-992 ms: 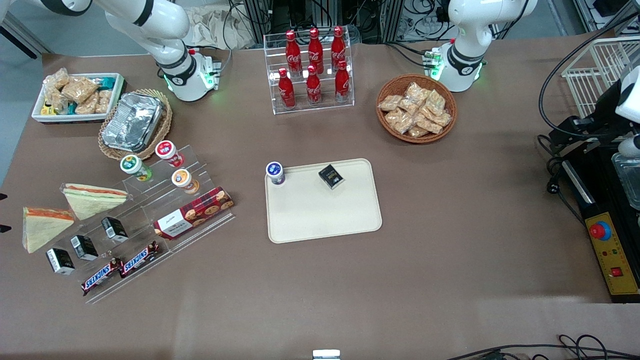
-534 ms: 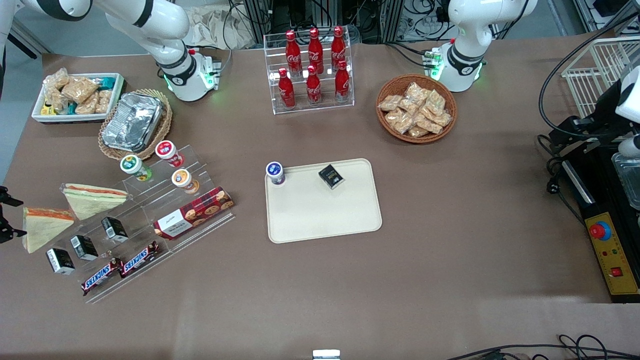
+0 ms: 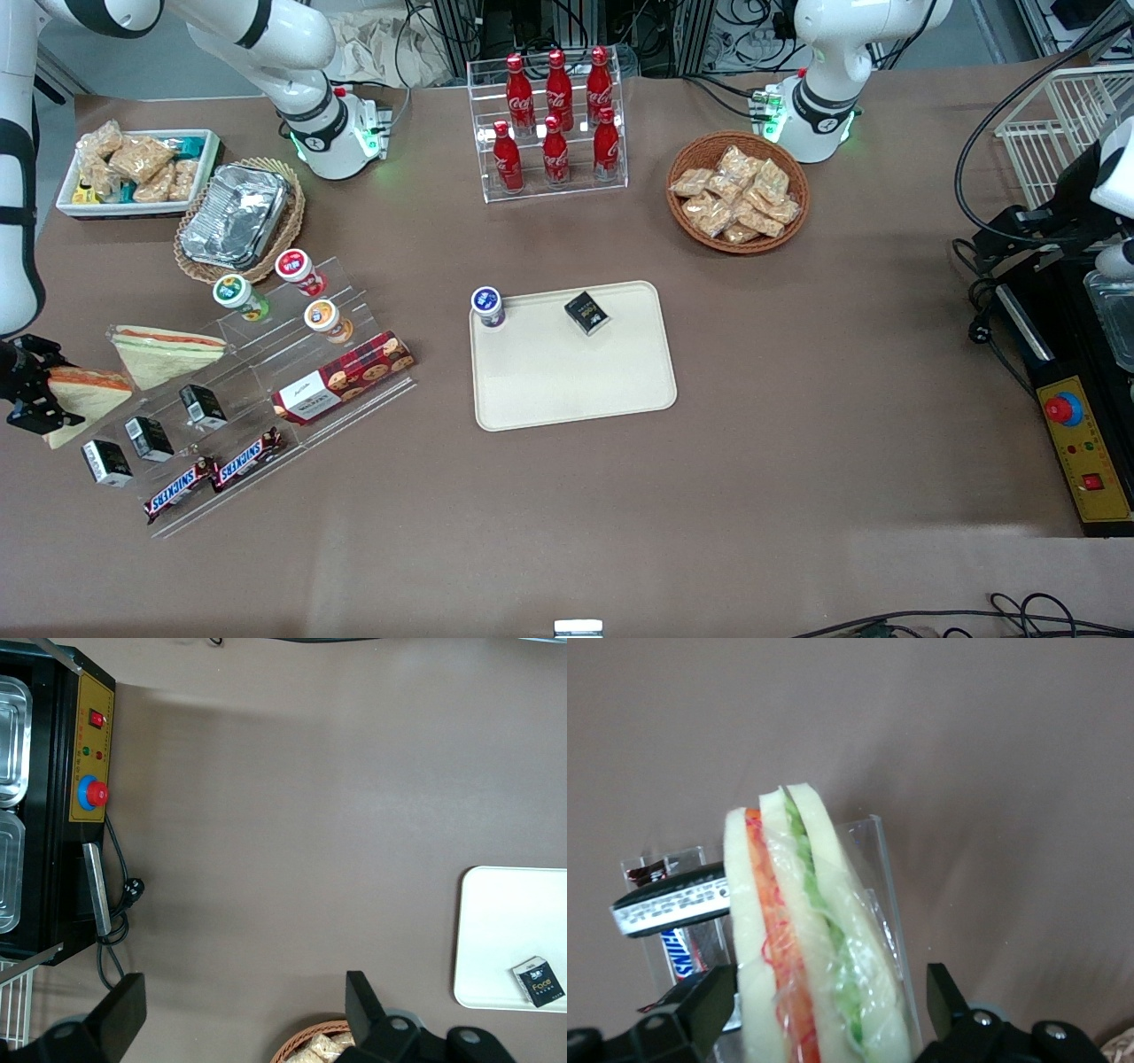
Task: Place sandwich on tray
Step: 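Lower the right gripper and grasp a triangular sandwich upright, then lift the sandwich and carry it toward the cream tray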
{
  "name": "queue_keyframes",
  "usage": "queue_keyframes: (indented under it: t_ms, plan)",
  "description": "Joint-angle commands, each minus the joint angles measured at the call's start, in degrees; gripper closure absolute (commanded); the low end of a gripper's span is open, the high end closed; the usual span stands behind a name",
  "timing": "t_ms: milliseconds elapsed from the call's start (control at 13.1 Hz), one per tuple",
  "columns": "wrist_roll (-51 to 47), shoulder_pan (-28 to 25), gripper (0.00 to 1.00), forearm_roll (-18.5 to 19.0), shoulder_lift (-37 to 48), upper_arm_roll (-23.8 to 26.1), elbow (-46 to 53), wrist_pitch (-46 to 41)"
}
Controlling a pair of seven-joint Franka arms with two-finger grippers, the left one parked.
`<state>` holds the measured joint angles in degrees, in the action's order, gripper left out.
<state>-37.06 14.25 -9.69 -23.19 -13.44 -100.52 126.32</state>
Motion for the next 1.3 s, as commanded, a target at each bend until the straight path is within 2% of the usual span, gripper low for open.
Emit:
queue_keyframes:
  t_ms: [0,76,229,305,458,534,763,915,1068,1220]
  plan:
    - [4.3,0.2,0.33,-1.7,1.3,0.3,-2.1,2.2]
    - [5.2,0.2,0.43,-1.7,1.3,0.3,-2.1,2.4]
    - [6.6,-0.4,0.43,-1.7,1.8,0.3,-1.8,3.4]
    - [9.3,-0.7,0.51,-1.6,2.6,0.5,-1.3,3.4]
    - [17.1,-2.3,0.76,-1.9,5.8,0.9,-0.6,3.8]
    - [18.7,-2.4,0.84,-1.8,7.2,1.2,0.0,3.5]
    - [32.4,-3.5,0.84,-0.4,10.4,3.8,2.6,-1.6]
    - [40.2,-7.3,0.83,3.9,11.8,4.7,4.3,-6.2]
    - [41.8,-12.0,0.83,9.5,13.3,5.4,4.6,-9.4]
    - [41.8,-17.0,0.83,10.3,14.5,6.1,4.5,-12.1]
